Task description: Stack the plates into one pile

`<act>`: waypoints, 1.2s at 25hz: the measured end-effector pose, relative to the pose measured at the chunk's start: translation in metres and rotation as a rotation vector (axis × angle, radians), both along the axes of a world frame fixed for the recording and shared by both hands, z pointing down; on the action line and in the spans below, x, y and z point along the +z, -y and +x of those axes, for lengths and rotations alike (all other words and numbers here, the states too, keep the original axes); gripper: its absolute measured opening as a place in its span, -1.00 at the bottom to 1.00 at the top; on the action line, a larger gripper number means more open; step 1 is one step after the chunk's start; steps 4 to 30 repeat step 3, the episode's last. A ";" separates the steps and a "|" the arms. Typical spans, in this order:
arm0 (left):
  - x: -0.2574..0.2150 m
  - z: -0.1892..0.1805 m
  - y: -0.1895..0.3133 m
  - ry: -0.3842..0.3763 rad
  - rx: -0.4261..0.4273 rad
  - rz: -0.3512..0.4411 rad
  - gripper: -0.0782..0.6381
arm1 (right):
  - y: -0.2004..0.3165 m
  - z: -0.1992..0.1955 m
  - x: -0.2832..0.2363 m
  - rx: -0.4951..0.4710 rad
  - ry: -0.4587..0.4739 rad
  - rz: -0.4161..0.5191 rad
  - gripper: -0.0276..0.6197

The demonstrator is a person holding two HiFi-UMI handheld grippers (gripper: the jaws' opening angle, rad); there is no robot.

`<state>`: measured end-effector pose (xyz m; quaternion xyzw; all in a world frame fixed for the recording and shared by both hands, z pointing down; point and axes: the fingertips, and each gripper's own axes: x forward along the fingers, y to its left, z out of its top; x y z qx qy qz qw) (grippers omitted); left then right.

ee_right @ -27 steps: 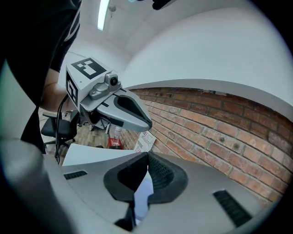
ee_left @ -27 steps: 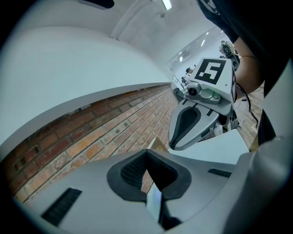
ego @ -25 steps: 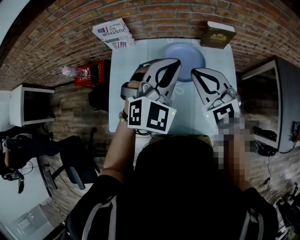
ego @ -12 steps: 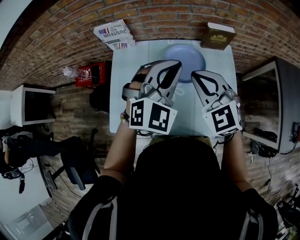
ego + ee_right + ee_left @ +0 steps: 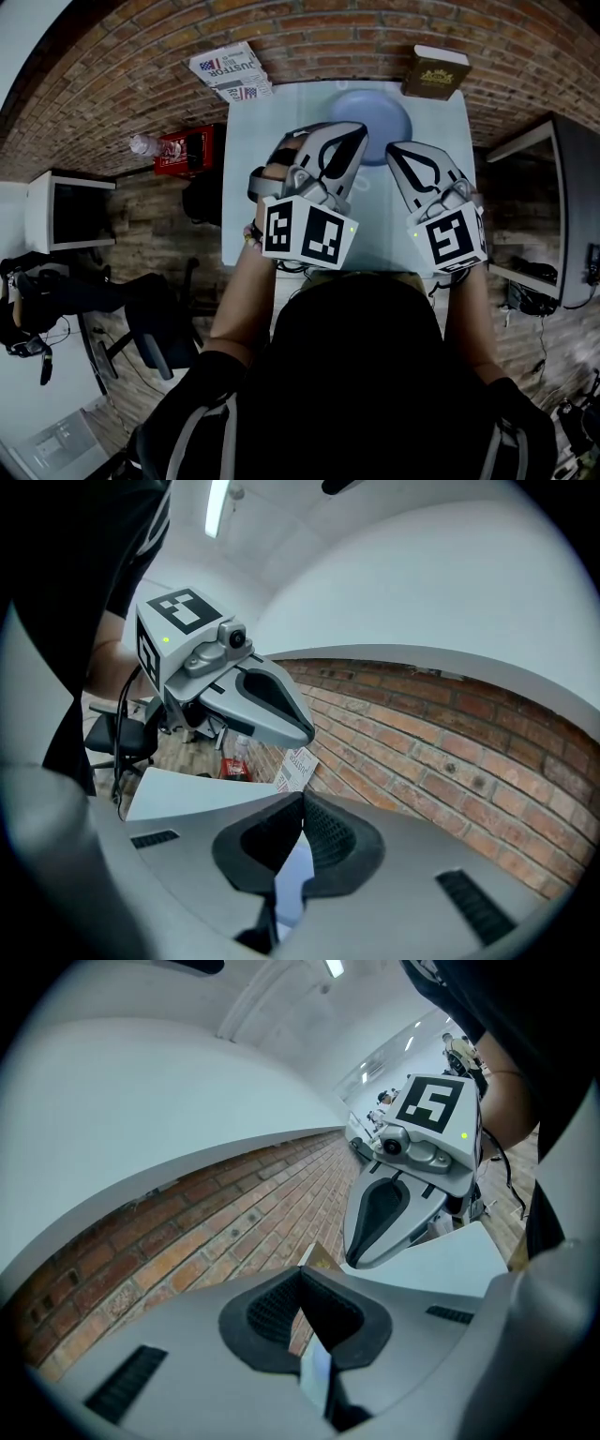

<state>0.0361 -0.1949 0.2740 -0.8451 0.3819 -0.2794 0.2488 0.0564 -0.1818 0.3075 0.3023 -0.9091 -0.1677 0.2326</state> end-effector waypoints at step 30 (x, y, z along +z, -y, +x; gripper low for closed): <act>0.003 0.005 -0.004 0.005 0.010 -0.010 -0.72 | -0.004 0.004 0.002 0.005 0.012 -0.011 -0.81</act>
